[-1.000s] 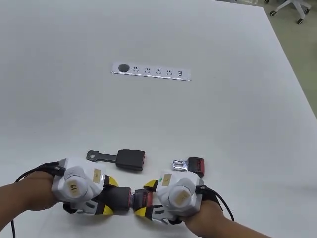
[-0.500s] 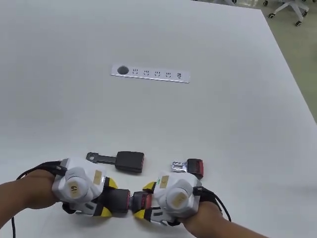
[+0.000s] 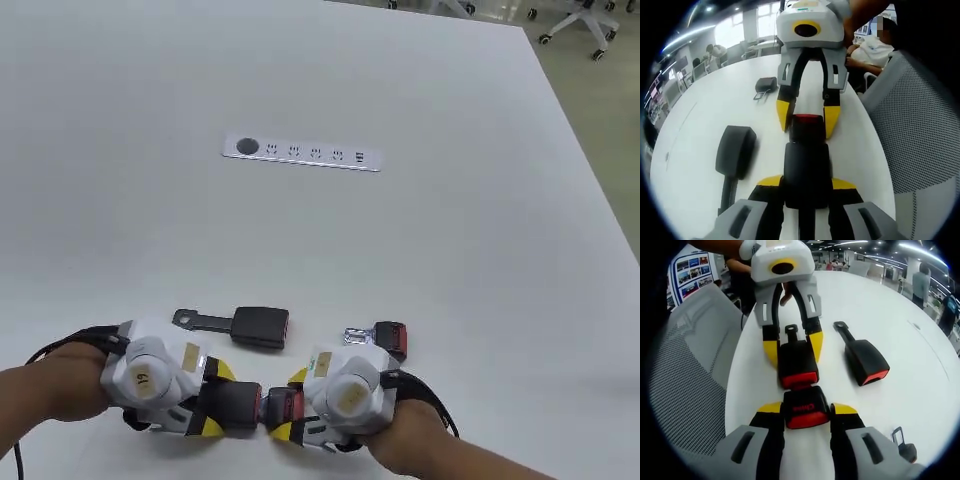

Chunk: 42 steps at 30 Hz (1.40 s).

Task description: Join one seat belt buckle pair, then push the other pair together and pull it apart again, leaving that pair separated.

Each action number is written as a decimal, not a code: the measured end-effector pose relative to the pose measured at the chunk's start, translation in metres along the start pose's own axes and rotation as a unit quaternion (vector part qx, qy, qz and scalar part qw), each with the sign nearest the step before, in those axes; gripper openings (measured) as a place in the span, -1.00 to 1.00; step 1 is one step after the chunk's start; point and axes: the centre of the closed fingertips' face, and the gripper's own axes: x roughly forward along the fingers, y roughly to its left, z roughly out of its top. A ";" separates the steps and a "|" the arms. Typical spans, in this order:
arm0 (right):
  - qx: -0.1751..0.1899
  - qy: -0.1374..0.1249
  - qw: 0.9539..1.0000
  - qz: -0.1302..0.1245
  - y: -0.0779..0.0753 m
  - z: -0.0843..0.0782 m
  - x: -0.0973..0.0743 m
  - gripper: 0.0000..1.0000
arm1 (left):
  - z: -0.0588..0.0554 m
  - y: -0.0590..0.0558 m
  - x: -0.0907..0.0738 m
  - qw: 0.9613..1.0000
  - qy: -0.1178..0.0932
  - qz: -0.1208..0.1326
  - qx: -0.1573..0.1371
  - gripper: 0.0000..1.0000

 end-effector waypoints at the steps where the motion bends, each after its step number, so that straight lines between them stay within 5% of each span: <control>1: 0.001 -0.004 1.000 0.000 0.000 0.000 0.000 -0.33 | 0.000 0.000 0.000 1.000 -0.002 -0.002 0.000 -0.32; 9: -0.001 -0.044 0.999 -0.003 0.001 -0.001 -0.002 -0.33 | 0.002 -0.001 -0.001 1.000 -0.015 -0.017 -0.004 -0.33; 29: 0.009 -0.092 0.996 -0.002 0.007 -0.004 -0.005 -0.34 | 0.002 -0.005 -0.001 0.999 -0.032 -0.028 -0.001 -0.33; 42: 0.023 -0.095 0.995 -0.007 0.010 0.000 -0.011 -0.30 | 0.006 -0.008 0.000 1.000 -0.007 -0.019 0.010 -0.32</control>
